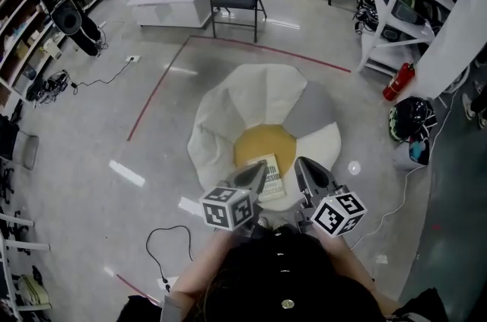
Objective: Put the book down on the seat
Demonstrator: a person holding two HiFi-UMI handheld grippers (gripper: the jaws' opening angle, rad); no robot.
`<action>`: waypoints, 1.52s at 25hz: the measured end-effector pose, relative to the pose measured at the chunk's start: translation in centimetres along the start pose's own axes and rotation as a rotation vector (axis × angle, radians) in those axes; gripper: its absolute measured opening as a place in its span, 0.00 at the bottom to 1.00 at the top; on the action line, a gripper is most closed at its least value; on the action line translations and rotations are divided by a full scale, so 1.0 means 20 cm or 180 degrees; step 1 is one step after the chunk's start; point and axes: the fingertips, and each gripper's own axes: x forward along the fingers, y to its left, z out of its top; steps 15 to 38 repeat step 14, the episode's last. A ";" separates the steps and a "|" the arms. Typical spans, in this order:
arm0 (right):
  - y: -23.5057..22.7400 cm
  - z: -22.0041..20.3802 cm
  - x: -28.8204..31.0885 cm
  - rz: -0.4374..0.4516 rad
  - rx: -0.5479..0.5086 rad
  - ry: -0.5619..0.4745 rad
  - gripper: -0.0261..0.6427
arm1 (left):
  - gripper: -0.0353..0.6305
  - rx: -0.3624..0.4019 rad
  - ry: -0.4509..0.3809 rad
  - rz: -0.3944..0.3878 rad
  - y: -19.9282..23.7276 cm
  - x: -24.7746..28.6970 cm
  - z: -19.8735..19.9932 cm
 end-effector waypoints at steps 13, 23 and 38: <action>0.06 -0.06 0.05 0.0101 -0.0131 0.0182 0.06 | 0.07 -0.0122 0.0056 0.0070 0.06 -0.03 -0.04; 0.06 -0.06 0.05 0.0100 -0.0142 0.0195 0.06 | 0.07 -0.0119 0.0063 0.0064 0.06 -0.03 -0.05; 0.06 -0.06 0.05 0.0100 -0.0142 0.0195 0.06 | 0.07 -0.0119 0.0063 0.0064 0.06 -0.03 -0.05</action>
